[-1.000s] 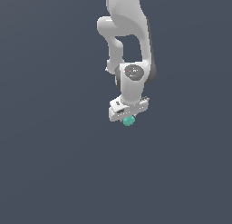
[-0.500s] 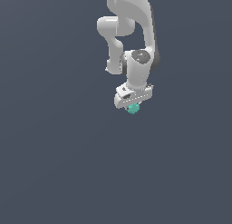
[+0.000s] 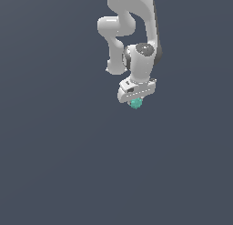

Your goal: Pick up the object and move it to a goal position.

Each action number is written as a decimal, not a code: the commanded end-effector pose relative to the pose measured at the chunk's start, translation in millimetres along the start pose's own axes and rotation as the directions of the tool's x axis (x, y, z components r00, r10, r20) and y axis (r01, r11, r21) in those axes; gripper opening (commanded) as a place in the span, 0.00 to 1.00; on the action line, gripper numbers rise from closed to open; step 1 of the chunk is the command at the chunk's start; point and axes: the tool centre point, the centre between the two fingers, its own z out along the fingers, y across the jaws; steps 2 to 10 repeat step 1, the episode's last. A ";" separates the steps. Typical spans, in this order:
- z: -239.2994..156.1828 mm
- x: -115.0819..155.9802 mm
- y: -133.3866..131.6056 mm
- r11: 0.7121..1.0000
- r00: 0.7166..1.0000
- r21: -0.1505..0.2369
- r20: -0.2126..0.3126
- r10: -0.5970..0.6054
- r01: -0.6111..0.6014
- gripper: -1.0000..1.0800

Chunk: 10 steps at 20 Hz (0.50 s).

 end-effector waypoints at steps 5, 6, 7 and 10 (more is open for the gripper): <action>-1.0 -1.3 -1.7 1.000 1.000 0.000 0.000 0.001 -0.001 0.00; -1.0 -1.3 -1.7 1.000 1.000 0.000 0.000 0.001 -0.001 0.00; -1.0 -1.3 -1.7 1.000 1.000 0.000 0.000 0.001 -0.001 0.00; -1.0 -1.3 -1.7 1.000 1.000 0.000 0.000 0.001 -0.001 0.00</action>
